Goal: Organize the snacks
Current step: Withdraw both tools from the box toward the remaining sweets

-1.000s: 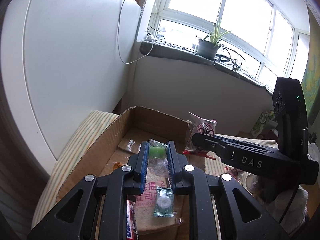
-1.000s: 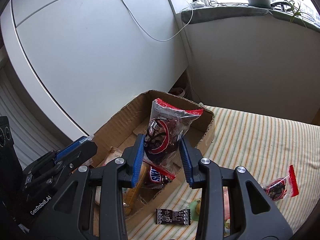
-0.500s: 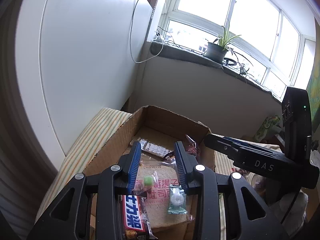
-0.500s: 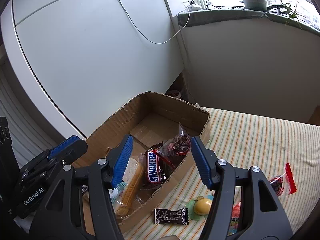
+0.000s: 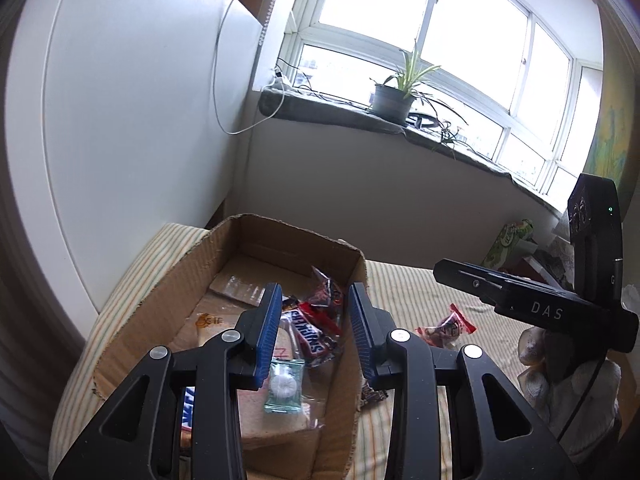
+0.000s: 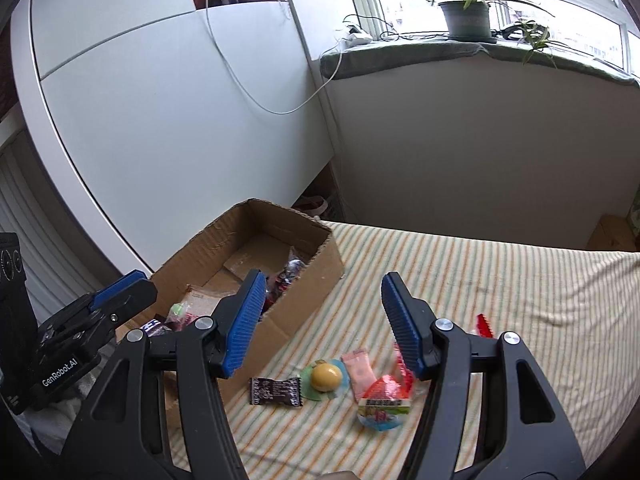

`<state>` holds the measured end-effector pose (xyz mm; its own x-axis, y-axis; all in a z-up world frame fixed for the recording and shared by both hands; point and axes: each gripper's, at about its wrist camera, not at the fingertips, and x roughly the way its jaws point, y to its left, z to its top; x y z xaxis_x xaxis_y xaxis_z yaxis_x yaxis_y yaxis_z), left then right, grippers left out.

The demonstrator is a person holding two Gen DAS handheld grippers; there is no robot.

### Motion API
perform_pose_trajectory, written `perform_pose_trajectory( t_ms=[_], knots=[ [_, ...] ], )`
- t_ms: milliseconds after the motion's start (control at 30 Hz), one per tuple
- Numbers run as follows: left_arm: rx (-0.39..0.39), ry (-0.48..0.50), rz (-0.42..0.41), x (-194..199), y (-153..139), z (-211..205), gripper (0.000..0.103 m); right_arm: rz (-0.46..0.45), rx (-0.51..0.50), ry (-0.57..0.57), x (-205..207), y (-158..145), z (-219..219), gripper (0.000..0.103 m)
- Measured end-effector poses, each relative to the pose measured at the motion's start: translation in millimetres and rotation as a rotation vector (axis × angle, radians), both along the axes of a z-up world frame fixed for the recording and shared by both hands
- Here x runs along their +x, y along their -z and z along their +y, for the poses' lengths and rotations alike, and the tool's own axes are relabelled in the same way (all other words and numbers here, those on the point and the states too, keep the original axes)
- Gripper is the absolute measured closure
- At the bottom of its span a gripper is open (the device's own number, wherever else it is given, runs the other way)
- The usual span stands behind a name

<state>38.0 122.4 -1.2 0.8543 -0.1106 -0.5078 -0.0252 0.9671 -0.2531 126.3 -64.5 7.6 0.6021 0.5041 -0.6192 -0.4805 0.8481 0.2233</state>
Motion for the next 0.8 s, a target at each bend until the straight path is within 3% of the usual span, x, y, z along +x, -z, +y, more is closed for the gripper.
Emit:
perform_pose_trajectory(
  t_ms=[467,500,567,800],
  knots=[
    [0.021,0.194,0.059,11,13,-83,0.070,0.110,-0.029,0.141,17,36,-89,0.040],
    [0.030,0.209,0.069,13,17,-91,0.066,0.127,-0.023,0.142,18,42,-93,0.040],
    [0.045,0.232,0.090,16,25,-104,0.058,0.163,-0.017,0.145,23,51,-99,0.040],
    [0.080,0.283,0.183,28,54,-134,0.058,0.245,0.008,0.144,34,72,-101,0.031]
  ],
)
